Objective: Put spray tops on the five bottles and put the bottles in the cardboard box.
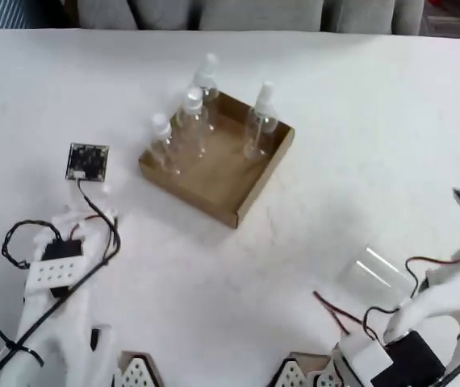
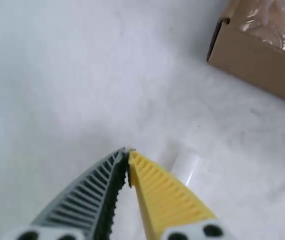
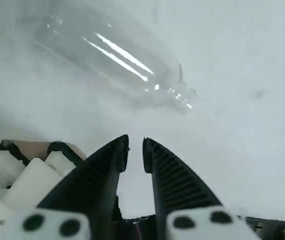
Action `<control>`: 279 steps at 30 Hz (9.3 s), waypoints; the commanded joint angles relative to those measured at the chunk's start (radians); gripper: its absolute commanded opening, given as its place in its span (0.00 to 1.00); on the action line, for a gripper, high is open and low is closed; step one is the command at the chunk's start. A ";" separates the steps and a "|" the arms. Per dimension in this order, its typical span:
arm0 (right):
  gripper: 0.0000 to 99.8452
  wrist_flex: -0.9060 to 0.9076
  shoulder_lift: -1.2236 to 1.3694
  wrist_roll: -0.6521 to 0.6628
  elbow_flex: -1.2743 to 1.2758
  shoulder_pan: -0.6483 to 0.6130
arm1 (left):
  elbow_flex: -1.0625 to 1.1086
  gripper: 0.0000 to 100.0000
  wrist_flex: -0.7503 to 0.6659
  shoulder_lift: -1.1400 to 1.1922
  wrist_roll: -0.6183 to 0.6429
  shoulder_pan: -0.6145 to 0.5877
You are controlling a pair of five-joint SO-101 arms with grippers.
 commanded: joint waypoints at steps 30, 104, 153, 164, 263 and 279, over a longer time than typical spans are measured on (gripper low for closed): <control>0.02 -0.608 -0.028 -0.244 0.284 -0.001 | -0.003 0.02 -0.026 0.007 -0.009 -0.002; 0.02 -0.978 0.430 -0.793 -0.138 -0.581 | -0.002 0.02 -0.026 0.007 -0.009 -0.004; 0.11 -0.524 -0.027 -1.077 0.051 -0.506 | 0.018 0.02 -0.032 -0.001 -0.009 -0.002; 0.19 -0.565 0.091 -1.163 -0.018 -0.512 | 0.018 0.02 -0.032 -0.001 -0.009 -0.002; 0.24 -0.076 0.311 -0.428 -0.433 -0.687 | 0.018 0.02 -0.032 -0.001 -0.009 -0.002; 0.24 -0.297 0.180 -0.290 -0.229 -0.527 | 0.018 0.02 -0.032 -0.001 -0.009 -0.002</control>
